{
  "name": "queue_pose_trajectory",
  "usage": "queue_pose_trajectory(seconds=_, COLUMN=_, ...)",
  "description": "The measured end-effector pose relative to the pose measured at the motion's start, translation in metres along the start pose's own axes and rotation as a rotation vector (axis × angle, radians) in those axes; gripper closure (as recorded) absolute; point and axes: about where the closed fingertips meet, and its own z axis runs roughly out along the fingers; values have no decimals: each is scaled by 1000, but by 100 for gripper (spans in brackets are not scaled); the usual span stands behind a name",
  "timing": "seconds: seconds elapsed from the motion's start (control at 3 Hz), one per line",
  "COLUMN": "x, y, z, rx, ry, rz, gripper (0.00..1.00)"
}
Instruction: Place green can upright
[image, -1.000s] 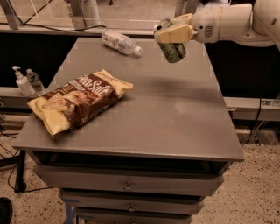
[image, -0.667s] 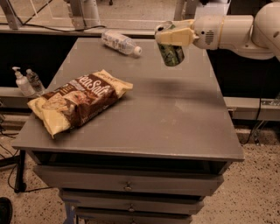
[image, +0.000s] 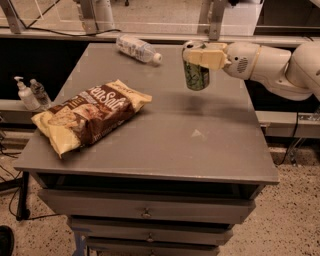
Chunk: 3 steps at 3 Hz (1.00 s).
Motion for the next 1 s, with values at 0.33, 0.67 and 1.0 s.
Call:
queue_pose_trajectory(seconds=0.33, x=16, y=0, z=-9, rx=17, ry=-61, rz=25, gripper=100)
queue_pose_trajectory(seconds=0.67, x=31, y=-1, z=-16, rx=30, ry=-113, rz=30, gripper=100)
queue_pose_trajectory(seconds=1.0, x=40, y=-2, z=-20, rx=38, ry=-145, rz=35, gripper=100)
